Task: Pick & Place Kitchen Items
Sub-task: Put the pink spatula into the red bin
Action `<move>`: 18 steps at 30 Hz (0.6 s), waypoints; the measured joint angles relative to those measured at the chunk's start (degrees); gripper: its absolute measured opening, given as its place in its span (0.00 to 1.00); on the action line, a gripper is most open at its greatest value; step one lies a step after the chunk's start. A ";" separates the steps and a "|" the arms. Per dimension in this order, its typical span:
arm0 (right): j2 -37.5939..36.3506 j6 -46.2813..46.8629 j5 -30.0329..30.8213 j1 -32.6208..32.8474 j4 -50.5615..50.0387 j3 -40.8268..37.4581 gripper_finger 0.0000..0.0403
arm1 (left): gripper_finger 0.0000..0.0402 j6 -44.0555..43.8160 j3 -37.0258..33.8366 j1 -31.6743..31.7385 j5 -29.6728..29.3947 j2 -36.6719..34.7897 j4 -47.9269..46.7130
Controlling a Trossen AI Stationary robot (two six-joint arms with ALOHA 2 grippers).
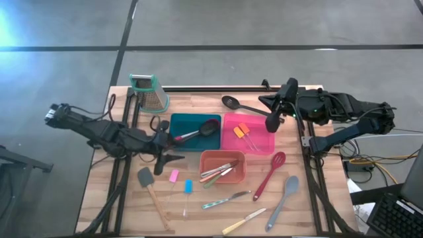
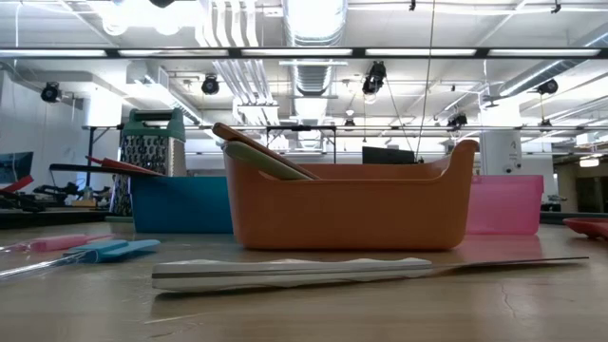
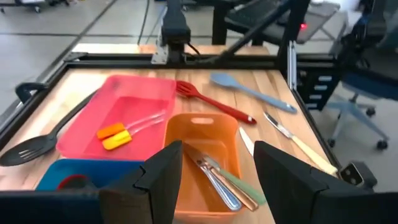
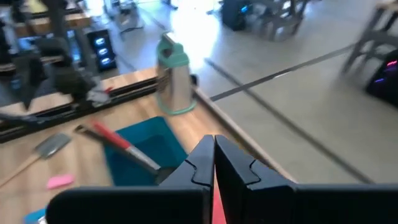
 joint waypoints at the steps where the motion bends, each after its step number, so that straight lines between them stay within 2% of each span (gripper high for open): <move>1: -0.04 0.52 -1.52 -0.01 -0.50 0.00 0.02 | 0.51 0.00 0.74 -0.22 0.00 0.50 -1.20; 4: 0.06 2.88 -4.92 0.55 -2.81 0.00 0.02 | 0.51 0.00 2.30 -0.43 -0.41 1.55 -4.38; 9: 1.76 9.95 -5.53 4.72 -8.65 -0.02 0.02 | 0.51 0.00 2.78 -0.41 -1.72 1.89 -7.95; 14: 4.57 17.46 -4.54 10.14 -13.93 -0.01 0.02 | 0.51 0.85 2.81 -0.41 -8.06 1.60 -11.27; 18: 7.17 28.13 -4.19 14.06 -19.11 -0.02 0.02 | 0.51 0.90 2.78 -0.34 -12.41 1.58 -12.63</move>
